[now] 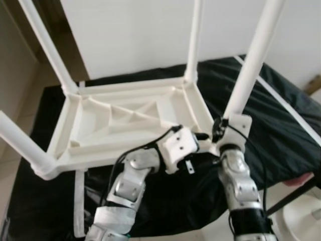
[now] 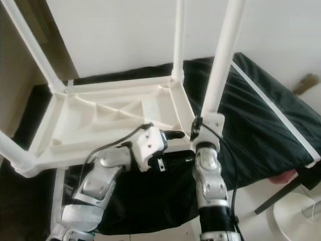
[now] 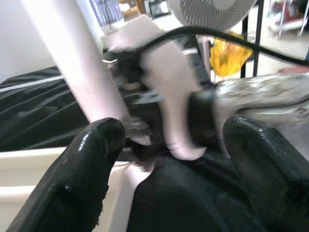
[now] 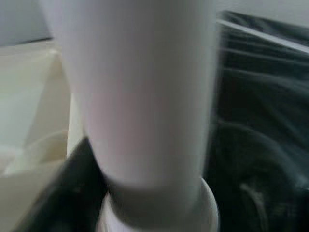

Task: Building children table

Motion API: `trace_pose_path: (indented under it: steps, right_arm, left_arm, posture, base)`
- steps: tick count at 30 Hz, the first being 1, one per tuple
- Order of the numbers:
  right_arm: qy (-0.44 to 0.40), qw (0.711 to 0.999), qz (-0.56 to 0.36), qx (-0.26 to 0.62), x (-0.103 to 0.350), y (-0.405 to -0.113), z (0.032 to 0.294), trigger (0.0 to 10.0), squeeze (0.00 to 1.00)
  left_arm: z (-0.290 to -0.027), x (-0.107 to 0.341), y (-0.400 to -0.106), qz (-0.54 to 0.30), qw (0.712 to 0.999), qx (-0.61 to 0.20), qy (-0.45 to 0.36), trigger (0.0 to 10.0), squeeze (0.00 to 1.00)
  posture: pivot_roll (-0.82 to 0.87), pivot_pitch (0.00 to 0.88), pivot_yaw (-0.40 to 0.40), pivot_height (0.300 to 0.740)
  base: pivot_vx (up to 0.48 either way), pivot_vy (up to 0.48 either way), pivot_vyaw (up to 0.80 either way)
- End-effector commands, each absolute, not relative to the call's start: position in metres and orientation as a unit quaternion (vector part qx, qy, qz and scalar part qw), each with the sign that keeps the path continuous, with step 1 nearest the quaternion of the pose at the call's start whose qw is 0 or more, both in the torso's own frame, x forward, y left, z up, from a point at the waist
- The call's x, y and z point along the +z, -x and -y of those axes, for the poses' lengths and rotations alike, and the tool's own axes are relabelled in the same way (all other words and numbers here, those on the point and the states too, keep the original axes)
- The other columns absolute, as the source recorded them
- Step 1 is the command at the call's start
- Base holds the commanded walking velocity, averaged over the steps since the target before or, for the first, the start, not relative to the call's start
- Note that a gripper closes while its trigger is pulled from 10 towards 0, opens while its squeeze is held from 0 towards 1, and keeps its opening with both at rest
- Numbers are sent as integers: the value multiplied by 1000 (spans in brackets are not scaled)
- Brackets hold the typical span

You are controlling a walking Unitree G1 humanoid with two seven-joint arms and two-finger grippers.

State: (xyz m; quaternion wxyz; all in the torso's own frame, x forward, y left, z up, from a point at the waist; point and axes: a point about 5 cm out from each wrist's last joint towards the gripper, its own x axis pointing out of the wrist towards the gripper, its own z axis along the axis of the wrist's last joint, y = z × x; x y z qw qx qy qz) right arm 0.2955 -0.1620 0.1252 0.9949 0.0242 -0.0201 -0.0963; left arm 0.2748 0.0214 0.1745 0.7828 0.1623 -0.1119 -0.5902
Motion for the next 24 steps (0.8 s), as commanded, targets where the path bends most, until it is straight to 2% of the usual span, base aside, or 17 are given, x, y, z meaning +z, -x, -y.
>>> trace_pose_path:
  steps: [1, 5, 11, 12, 14, 15, 24]
  right_arm:
    - [-28, 994, 44, -96, 132, -295, 166, 10000, 1000]
    - [-17, 995, 62, -80, 133, -288, 175, 10000, 1000]
    - [-15, 995, 68, -65, 132, -282, 174, 10000, 1000]
    - [-9, 996, 71, -57, 132, -279, 172, 10000, 243]
    - [-6, 996, 74, -51, 132, -276, 171, 10000, 243]
    - [-3, 996, 75, -51, 130, -272, 170, 10000, 0]
    - [-1, 996, 72, -48, 122, -252, 165, 10000, 0]
  left_arm:
    - [-28, 178, -282, 122, 822, -530, -169, 10000, 0]
    - [-34, 176, -283, 116, 825, -524, -177, 10000, 0]
    - [-32, 177, -283, 118, 826, -523, -176, 10000, 0]
    - [-32, 178, -285, 120, 826, -521, -177, 10000, 0]
    - [-32, 178, -287, 121, 827, -520, -177, 10000, 0]
    - [-32, 179, -289, 121, 827, -520, -179, 10000, 0]
    - [-39, 182, -304, 119, 829, -513, -188, 10000, 0]
  posture:
    - [-28, 0, 69, 740]
    - [-31, 0, 66, 740]
    - [-38, 0, 63, 740]
    - [-53, 0, 67, 740]
    - [-53, 0, 67, 740]
    - [-75, 0, 75, 740]
    - [-109, 0, 79, 740]
  base:
    - [0, 0, 0]
    - [0, 0, 0]
    - [0, 0, 0]
    - [0, 0, 0]
    - [0, 0, 0]
    - [0, 0, 0]
    - [0, 0, 0]
